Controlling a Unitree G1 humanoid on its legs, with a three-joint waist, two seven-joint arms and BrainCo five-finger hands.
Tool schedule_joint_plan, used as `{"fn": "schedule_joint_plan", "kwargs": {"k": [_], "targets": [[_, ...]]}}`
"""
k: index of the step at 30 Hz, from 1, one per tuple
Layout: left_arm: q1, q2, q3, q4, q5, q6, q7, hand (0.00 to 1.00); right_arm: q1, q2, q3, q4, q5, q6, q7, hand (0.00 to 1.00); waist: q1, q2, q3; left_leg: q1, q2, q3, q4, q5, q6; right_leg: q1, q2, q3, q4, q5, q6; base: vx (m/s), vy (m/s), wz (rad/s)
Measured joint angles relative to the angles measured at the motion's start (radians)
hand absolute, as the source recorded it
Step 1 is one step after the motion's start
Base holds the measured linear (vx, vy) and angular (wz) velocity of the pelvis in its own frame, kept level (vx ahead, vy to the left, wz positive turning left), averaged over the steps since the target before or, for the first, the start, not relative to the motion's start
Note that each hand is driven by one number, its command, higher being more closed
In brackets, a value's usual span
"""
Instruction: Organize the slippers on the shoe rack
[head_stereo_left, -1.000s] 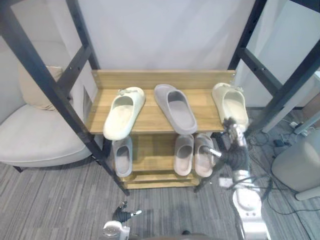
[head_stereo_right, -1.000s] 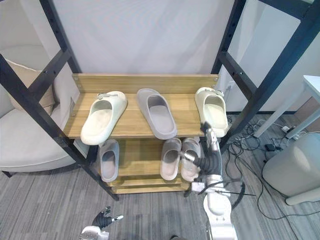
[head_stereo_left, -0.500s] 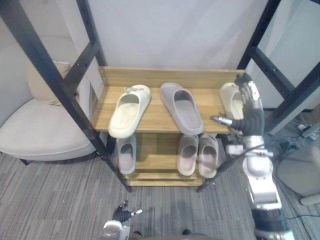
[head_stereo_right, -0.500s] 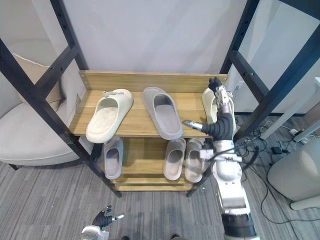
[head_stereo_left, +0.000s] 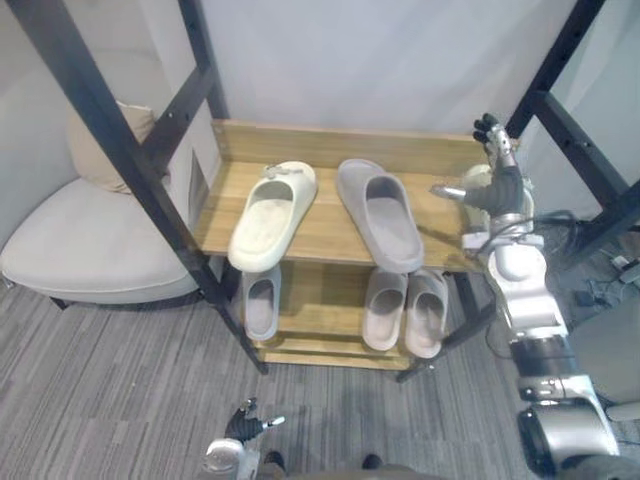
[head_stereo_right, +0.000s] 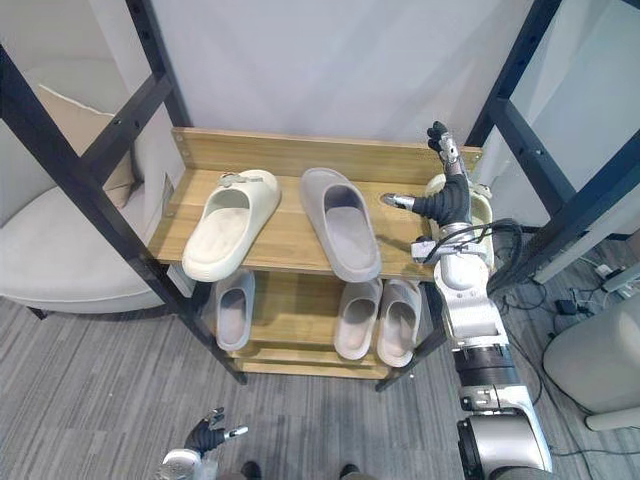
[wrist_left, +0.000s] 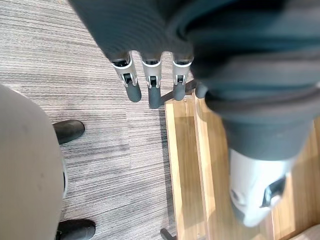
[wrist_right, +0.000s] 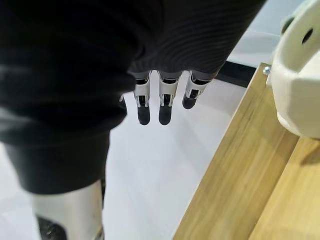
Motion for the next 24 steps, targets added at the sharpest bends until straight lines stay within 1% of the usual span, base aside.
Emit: {"fn": "schedule_joint_plan", "kwargs": {"k": [2,3,4,7,10,15,19,20,24], "targets": [[0.000,0.002,0.000,-0.003,-0.002,0.000,0.000,0.00,-0.045,-0.009,0.038,0.046,-0.002,0.002,0.005,0.00,0.002,-0.005,0.003,0.000,-0.002,0.000,-0.003,0.002,0.002,-0.001,-0.001,0.000,-0.001,0.005,0.000,0.00,0.000,0.00],[0.000,0.003,0.000,-0.004,-0.002,0.000,0.000,0.00,-0.047,-0.010,0.039,0.048,-0.002,0.002,0.005,0.00,0.003,-0.006,0.003,0.000,-0.002,0.000,-0.003,0.002,0.002,-0.001,-0.001,0.000,-0.001,0.005,0.000,0.00,0.000,0.00],[0.000,0.008,0.000,-0.011,-0.011,0.000,0.000,0.00,-0.051,-0.010,0.043,0.053,-0.005,0.004,0.012,0.00,0.008,-0.014,0.008,-0.001,-0.003,-0.003,-0.005,0.004,0.004,-0.001,-0.002,-0.003,-0.003,0.009,0.000,0.00,0.000,0.00],[0.001,0.014,0.001,-0.019,-0.019,0.000,0.000,0.00,-0.059,-0.010,0.053,0.075,-0.022,0.005,0.027,0.00,0.015,-0.023,0.014,-0.004,-0.006,-0.007,-0.008,0.008,0.007,-0.001,-0.004,-0.008,-0.007,0.015,0.001,-0.02,0.001,0.05],[0.001,0.018,0.001,-0.026,-0.020,0.000,0.000,0.00,-0.106,-0.011,0.080,0.139,-0.042,0.023,0.045,0.00,0.017,-0.029,0.018,-0.016,-0.018,-0.012,-0.022,0.023,0.016,-0.017,-0.015,-0.013,-0.008,0.022,0.008,-0.04,0.014,0.07],[0.001,0.024,0.012,-0.047,-0.029,-0.001,0.000,0.00,-0.123,-0.011,0.113,0.173,-0.060,0.032,0.061,0.00,0.037,-0.049,0.034,-0.020,-0.029,-0.028,-0.038,0.038,0.023,-0.019,-0.025,-0.031,-0.009,0.029,0.012,-0.04,0.012,0.09],[-0.003,0.032,0.012,-0.073,-0.054,-0.003,0.001,0.00,-0.205,-0.011,0.113,0.256,-0.079,0.045,0.061,0.00,0.044,-0.057,0.071,-0.036,-0.040,-0.046,-0.038,0.052,0.032,-0.025,-0.035,-0.046,-0.009,0.038,0.013,-0.05,0.010,0.13],[-0.003,0.033,0.012,-0.073,-0.059,-0.003,0.002,0.00,-0.210,-0.011,0.114,0.258,-0.081,0.047,0.061,1.00,0.045,-0.058,0.073,-0.037,-0.040,-0.048,-0.038,0.053,0.032,-0.025,-0.035,-0.048,-0.009,0.038,0.013,-0.05,0.000,0.12],[-0.005,0.035,0.012,-0.076,-0.075,-0.003,0.003,0.00,-0.249,-0.010,0.131,0.283,-0.118,0.051,0.073,1.00,0.053,-0.060,0.079,-0.038,-0.040,-0.051,-0.039,0.057,0.030,-0.025,-0.035,-0.051,-0.009,0.038,0.013,-0.04,-0.009,0.03]]}}
